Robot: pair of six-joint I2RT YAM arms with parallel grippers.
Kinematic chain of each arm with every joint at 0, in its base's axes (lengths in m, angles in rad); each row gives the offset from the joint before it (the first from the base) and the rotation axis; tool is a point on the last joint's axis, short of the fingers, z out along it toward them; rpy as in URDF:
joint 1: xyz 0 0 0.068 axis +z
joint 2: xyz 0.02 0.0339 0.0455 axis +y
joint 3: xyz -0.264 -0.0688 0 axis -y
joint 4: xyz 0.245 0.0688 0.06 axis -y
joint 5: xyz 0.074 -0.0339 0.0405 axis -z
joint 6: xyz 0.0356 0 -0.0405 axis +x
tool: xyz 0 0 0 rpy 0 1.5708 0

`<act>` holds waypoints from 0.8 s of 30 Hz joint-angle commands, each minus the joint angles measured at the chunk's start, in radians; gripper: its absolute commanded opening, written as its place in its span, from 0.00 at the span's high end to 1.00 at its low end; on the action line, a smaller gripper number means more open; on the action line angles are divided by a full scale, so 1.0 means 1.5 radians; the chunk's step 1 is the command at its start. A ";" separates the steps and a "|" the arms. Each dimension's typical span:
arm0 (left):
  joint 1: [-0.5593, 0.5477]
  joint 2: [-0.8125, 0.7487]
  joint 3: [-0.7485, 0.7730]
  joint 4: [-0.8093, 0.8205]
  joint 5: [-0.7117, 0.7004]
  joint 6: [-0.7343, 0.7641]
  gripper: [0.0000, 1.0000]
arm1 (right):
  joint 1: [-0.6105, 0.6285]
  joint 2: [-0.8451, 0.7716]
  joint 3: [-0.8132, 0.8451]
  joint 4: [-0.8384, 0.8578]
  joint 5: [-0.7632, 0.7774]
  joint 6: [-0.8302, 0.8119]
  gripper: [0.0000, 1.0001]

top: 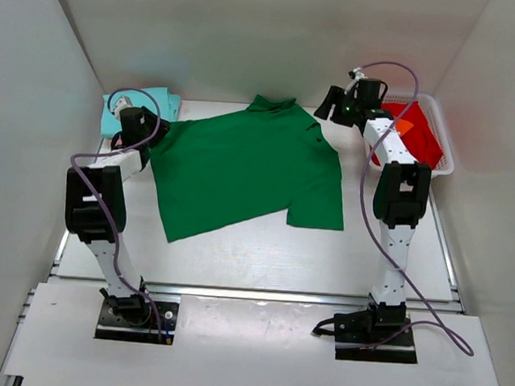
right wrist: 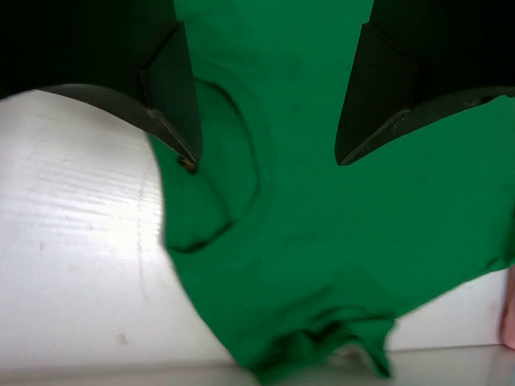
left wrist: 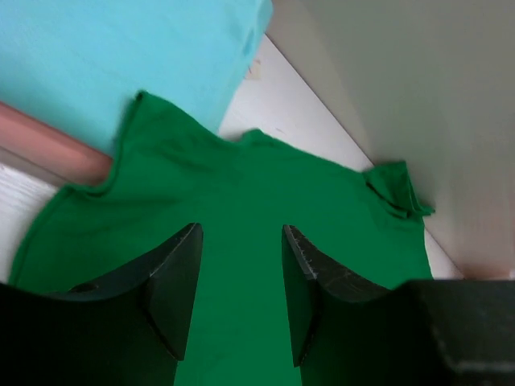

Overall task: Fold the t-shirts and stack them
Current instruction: Flatten out the tshirt

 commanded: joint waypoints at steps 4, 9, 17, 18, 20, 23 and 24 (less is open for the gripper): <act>-0.016 -0.159 -0.078 -0.123 0.041 0.022 0.44 | 0.070 -0.238 -0.099 -0.055 0.159 -0.085 0.37; -0.056 -0.329 -0.166 -0.340 -0.016 0.054 0.38 | 0.093 -0.380 -0.288 -0.143 0.263 -0.052 0.41; -0.167 -0.460 -0.280 -0.549 -0.099 0.065 0.39 | 0.107 -0.580 -0.597 -0.142 0.315 -0.022 0.55; -0.172 -0.466 -0.288 -0.552 -0.110 0.054 0.40 | 0.103 -0.587 -0.608 -0.133 0.304 -0.028 0.56; -0.173 -0.482 -0.336 -0.553 -0.115 0.036 0.40 | 0.098 -0.597 -0.641 -0.121 0.298 -0.034 0.56; -0.161 -0.512 -0.382 -0.537 -0.108 0.011 0.38 | 0.085 -0.564 -0.640 -0.123 0.285 -0.051 0.55; -0.161 -0.516 -0.387 -0.537 -0.109 0.003 0.38 | 0.078 -0.562 -0.637 -0.120 0.284 -0.053 0.55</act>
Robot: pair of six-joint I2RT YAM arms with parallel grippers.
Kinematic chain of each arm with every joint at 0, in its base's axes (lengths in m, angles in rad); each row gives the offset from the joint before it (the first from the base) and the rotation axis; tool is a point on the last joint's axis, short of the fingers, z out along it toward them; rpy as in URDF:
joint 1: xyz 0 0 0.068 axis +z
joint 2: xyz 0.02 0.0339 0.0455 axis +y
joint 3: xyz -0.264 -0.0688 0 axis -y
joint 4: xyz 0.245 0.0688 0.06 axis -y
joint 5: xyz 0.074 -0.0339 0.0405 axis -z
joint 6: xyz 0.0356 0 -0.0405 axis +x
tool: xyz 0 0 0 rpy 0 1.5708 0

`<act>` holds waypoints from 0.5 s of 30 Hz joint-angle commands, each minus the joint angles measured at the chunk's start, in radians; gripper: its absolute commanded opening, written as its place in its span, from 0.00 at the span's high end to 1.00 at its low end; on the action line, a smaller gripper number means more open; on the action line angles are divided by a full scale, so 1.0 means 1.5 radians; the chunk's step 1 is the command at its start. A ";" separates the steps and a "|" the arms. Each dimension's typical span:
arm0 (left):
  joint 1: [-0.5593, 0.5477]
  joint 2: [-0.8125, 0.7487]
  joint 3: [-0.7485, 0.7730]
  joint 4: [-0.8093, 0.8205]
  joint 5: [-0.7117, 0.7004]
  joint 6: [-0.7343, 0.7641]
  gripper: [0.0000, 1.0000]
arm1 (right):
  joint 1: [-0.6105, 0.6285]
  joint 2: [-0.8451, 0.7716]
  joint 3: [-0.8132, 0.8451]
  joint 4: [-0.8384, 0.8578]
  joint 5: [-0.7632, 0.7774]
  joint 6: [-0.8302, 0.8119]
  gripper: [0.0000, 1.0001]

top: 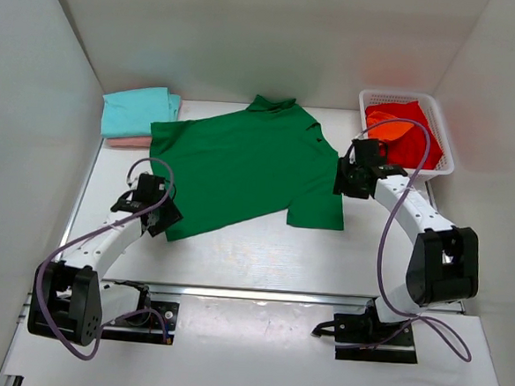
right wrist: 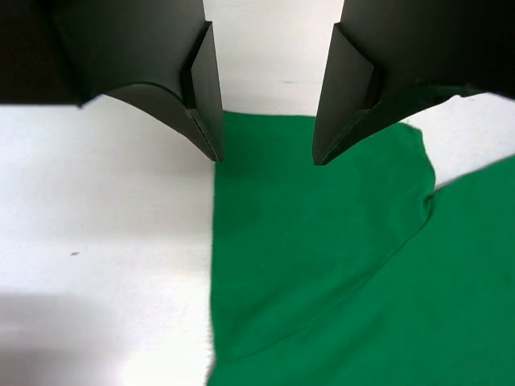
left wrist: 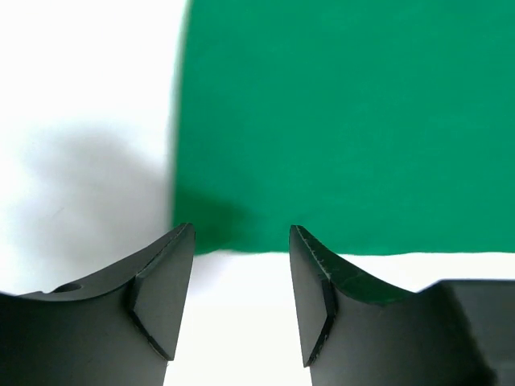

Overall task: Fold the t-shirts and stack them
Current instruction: Flatten out the tshirt

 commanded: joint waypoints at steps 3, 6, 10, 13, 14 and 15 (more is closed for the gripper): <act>-0.004 -0.024 -0.038 -0.035 -0.030 -0.042 0.38 | -0.018 0.017 0.008 0.042 0.009 -0.020 0.55; -0.012 -0.022 -0.055 -0.027 -0.016 -0.051 0.38 | -0.029 0.031 -0.002 0.051 0.002 -0.018 0.54; -0.021 -0.011 -0.077 -0.015 -0.007 -0.071 0.38 | -0.045 0.055 0.004 0.048 -0.005 -0.013 0.54; -0.023 -0.003 -0.088 -0.006 -0.023 -0.079 0.38 | -0.044 0.067 0.012 0.057 -0.008 -0.015 0.53; -0.019 0.001 -0.085 0.001 -0.031 -0.083 0.39 | -0.046 0.073 0.011 0.059 -0.010 -0.016 0.53; -0.017 0.005 -0.084 0.006 -0.038 -0.084 0.38 | -0.046 0.079 0.013 0.059 -0.008 -0.015 0.51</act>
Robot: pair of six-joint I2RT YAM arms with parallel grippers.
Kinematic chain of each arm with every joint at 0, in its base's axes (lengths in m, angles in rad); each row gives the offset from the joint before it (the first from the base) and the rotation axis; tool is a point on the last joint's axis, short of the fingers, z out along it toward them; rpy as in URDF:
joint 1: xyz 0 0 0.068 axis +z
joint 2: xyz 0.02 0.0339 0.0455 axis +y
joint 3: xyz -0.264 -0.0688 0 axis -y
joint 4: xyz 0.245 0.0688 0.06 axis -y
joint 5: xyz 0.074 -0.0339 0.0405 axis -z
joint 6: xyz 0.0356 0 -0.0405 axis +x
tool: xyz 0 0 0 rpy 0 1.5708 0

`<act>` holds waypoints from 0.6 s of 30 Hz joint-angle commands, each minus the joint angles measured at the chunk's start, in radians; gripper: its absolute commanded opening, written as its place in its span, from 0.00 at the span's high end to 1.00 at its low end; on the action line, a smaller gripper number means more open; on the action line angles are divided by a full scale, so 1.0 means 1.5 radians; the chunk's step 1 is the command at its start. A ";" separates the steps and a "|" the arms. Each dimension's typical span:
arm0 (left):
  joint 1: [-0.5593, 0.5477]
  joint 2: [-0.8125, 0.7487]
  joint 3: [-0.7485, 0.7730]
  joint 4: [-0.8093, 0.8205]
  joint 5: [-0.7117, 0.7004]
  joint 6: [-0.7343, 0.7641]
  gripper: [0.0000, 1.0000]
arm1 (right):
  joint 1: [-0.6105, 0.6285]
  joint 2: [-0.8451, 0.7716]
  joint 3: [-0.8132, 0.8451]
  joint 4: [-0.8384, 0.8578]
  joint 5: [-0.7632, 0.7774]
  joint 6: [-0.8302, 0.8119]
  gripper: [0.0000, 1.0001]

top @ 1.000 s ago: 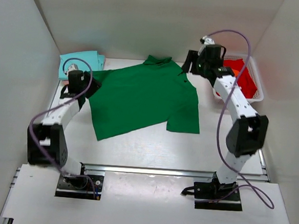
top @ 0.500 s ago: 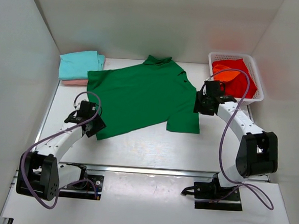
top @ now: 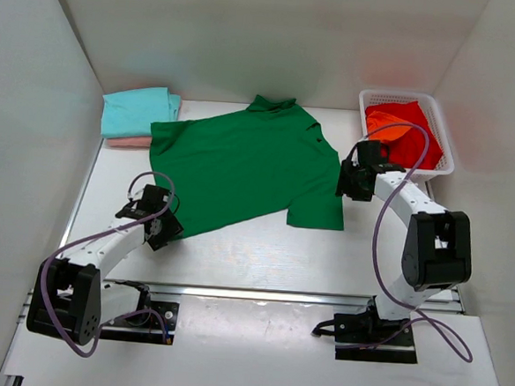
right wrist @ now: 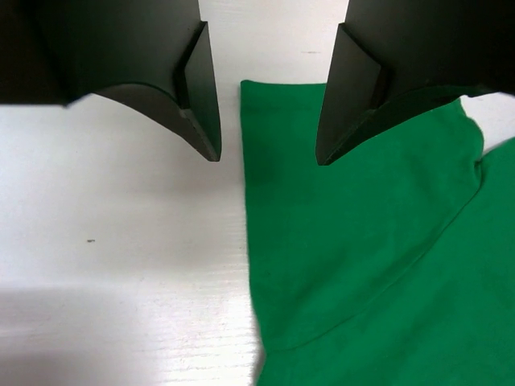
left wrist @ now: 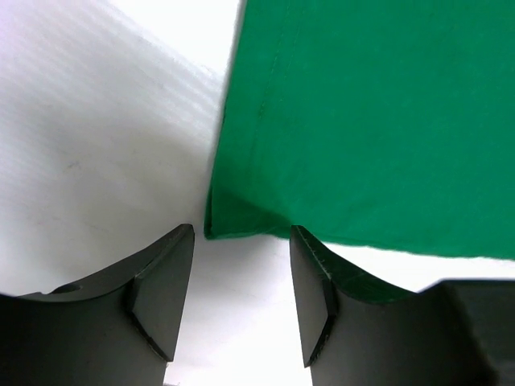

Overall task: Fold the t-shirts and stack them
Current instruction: Flatten out the tshirt, then grap the side of the flattened tshirt closest away from the robot with both arms

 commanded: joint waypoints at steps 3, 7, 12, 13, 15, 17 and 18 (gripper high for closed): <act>-0.009 0.038 0.011 0.026 -0.051 -0.010 0.44 | -0.005 0.026 0.009 0.023 -0.003 -0.007 0.49; -0.008 0.072 0.027 0.037 -0.042 0.011 0.97 | -0.008 0.042 0.008 0.027 -0.005 -0.003 0.48; 0.008 0.046 0.011 0.047 -0.024 0.016 1.00 | -0.009 0.083 0.001 0.036 -0.029 0.013 0.48; 0.013 0.046 0.008 0.046 -0.022 0.019 1.00 | -0.007 0.097 0.006 0.041 -0.032 0.016 0.48; 0.018 0.040 0.000 0.050 -0.012 0.025 1.00 | 0.001 0.105 0.008 0.037 -0.025 0.016 0.51; 0.023 0.036 -0.002 0.050 -0.015 0.031 1.00 | 0.011 0.113 0.010 0.029 -0.019 0.015 0.65; 0.027 0.031 -0.005 0.049 -0.009 0.034 1.00 | 0.014 0.119 0.007 0.026 -0.026 0.016 0.74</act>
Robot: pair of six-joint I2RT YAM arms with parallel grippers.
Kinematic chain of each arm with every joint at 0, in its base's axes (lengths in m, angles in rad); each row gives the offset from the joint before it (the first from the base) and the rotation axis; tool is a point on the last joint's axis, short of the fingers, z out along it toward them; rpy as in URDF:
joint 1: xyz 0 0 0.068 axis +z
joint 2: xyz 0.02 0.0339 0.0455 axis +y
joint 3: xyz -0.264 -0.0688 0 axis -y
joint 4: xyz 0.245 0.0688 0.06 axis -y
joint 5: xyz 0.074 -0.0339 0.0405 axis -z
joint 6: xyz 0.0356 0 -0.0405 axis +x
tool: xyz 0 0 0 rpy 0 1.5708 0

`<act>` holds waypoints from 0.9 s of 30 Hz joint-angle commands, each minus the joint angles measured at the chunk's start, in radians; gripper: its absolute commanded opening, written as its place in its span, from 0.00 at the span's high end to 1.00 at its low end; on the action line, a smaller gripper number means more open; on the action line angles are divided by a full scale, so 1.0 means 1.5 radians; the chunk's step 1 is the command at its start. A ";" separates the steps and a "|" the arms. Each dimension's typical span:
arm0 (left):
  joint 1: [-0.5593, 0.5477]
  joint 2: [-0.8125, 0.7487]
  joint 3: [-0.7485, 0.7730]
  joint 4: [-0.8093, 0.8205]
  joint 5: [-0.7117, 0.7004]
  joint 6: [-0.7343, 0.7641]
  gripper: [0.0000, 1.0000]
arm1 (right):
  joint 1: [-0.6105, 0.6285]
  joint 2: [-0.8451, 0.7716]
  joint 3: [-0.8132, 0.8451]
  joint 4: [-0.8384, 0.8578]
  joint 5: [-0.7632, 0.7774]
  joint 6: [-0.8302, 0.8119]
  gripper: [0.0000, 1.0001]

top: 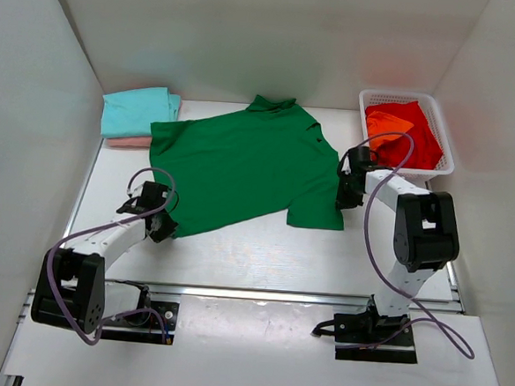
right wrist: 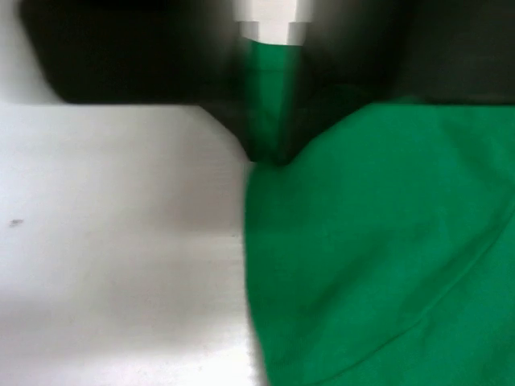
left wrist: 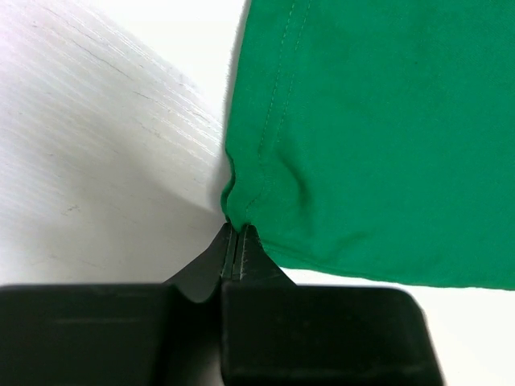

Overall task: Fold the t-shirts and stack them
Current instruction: Grap the side of the flattened tshirt closest away from the robot with both arms

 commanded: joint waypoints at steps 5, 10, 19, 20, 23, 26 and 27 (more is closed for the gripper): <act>0.014 -0.042 -0.022 -0.008 0.012 0.034 1.00 | 0.024 0.004 -0.021 -0.009 0.011 0.023 1.00; 0.032 -0.090 -0.015 -0.045 0.033 0.076 1.00 | 0.044 -0.096 -0.086 -0.023 0.027 0.038 1.00; 0.014 -0.174 -0.007 -0.106 0.046 0.100 1.00 | 0.108 -0.477 -0.271 -0.142 0.024 0.141 1.00; 0.017 -0.185 -0.005 -0.109 0.048 0.098 1.00 | 0.105 -0.497 -0.282 -0.160 0.018 0.145 1.00; 0.033 -0.215 -0.010 -0.128 0.059 0.086 1.00 | 0.127 -0.564 -0.293 -0.205 -0.006 0.156 1.00; 0.029 -0.246 -0.009 -0.145 0.051 0.075 1.00 | 0.196 -0.626 -0.295 -0.230 0.006 0.169 0.99; 0.036 -0.257 -0.014 -0.150 0.055 0.073 1.00 | 0.200 -0.648 -0.298 -0.232 -0.003 0.169 0.99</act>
